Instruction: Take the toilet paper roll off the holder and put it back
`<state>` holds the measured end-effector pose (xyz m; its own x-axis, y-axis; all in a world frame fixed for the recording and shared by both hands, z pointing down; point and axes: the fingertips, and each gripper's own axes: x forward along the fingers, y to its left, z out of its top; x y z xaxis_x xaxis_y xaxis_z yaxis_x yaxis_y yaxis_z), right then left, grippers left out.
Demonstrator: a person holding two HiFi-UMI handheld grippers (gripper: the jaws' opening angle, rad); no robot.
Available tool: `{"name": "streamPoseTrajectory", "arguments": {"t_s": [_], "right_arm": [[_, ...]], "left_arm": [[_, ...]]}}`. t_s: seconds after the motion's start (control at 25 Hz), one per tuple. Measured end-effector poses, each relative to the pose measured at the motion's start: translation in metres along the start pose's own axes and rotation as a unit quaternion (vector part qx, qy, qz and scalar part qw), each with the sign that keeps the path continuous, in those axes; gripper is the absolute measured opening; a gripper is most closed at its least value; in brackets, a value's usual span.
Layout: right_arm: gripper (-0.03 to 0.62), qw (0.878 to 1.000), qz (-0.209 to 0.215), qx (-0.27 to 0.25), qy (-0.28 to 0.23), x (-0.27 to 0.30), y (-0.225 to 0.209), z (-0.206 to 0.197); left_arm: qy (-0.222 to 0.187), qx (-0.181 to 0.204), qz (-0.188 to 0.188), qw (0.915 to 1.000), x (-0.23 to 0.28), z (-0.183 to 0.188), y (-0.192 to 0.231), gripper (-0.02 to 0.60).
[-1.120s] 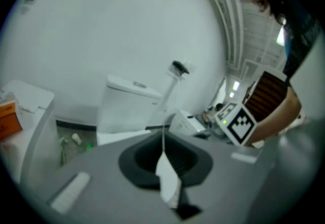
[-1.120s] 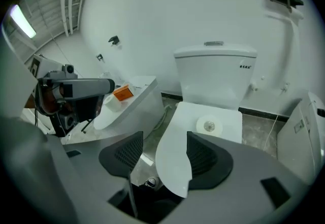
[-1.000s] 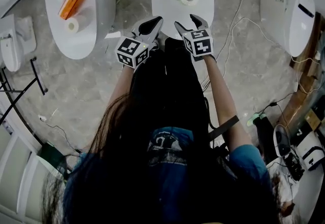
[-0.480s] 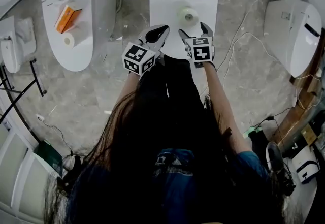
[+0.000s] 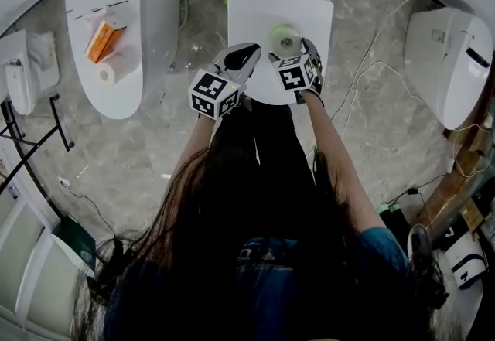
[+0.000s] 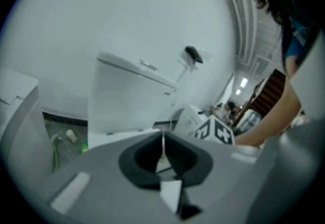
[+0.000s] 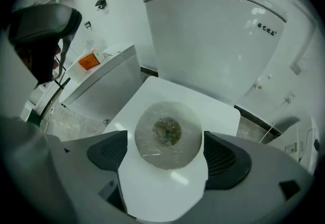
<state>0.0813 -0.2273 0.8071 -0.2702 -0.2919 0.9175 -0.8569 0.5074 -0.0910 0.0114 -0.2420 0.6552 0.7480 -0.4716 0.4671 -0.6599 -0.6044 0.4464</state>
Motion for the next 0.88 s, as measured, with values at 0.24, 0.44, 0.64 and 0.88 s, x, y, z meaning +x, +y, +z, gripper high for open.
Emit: {"name": "streamPoseTrajectory", "arguments": {"t_s": [0.24, 0.44, 0.64, 0.88], "right_arm": [[0.440, 0.999, 0.003, -0.032, 0.019, 0.013, -0.006, 0.000], [0.440, 0.999, 0.009, -0.040, 0.019, 0.024, -0.003, 0.006], [0.439, 0.999, 0.014, -0.040, 0.024, 0.025, -0.004, 0.005], [0.439, 0.999, 0.029, 0.008, 0.010, 0.009, -0.009, 0.011]], "left_arm": [[0.005, -0.011, 0.005, 0.9999, 0.002, -0.005, -0.001, 0.000], [0.013, -0.017, 0.005, 0.9998, 0.001, -0.013, -0.004, 0.000], [0.013, -0.025, 0.009, 0.9996, -0.002, -0.016, -0.003, 0.000], [0.013, -0.028, 0.017, 0.9994, -0.007, -0.014, 0.000, 0.000]]}}
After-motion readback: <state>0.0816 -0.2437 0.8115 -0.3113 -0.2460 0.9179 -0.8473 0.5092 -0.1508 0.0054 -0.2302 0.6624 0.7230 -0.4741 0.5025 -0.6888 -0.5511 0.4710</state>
